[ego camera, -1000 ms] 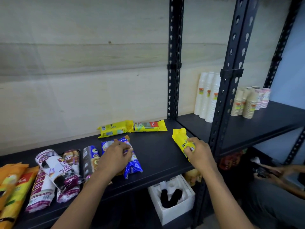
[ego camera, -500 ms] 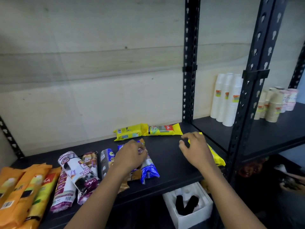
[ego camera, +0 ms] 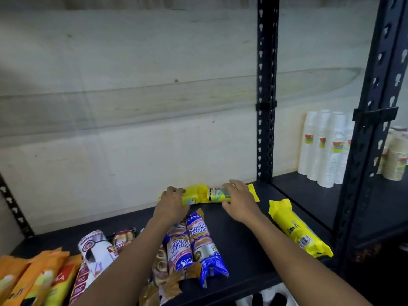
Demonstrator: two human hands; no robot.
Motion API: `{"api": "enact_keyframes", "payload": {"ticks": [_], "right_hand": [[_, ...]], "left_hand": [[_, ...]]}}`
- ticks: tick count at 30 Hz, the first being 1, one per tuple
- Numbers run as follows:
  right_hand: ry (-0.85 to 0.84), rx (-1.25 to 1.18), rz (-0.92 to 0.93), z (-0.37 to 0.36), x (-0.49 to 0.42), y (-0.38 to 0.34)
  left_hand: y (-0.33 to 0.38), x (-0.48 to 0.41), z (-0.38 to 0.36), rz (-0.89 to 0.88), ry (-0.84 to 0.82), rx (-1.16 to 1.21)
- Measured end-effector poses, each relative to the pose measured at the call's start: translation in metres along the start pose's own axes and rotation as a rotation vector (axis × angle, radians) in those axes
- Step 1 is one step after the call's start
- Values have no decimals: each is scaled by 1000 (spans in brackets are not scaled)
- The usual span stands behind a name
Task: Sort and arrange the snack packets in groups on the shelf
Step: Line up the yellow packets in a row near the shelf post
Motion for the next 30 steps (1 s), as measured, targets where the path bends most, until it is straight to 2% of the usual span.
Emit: {"api": "enact_keyframes", "payload": {"ticks": [5, 10, 16, 24, 30], "right_hand": [[-37, 59, -54, -39, -6, 14], [96, 48, -40, -43, -13, 22], [112, 45, -36, -43, -13, 22], [72, 9, -74, -35, -11, 21], [-89, 84, -126, -6, -5, 8]], "left_hand": [[-7, -26, -20, 20, -58, -74], [-17, -44, -24, 37, 63, -255], [-15, -52, -23, 16, 119, -379], [-16, -17, 28, 66, 92, -243], [-3, 19, 53, 81, 129, -162]]}}
Point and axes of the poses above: each hand's wrist, its own x-axis away from the middle knuckle, its own z-axis out of the back of the hand, y = z × x, the point moved 5 cm from there along -x, towards the middle knuckle, and after that the axes turned 10 degrees about z, right-handed, at the moved point
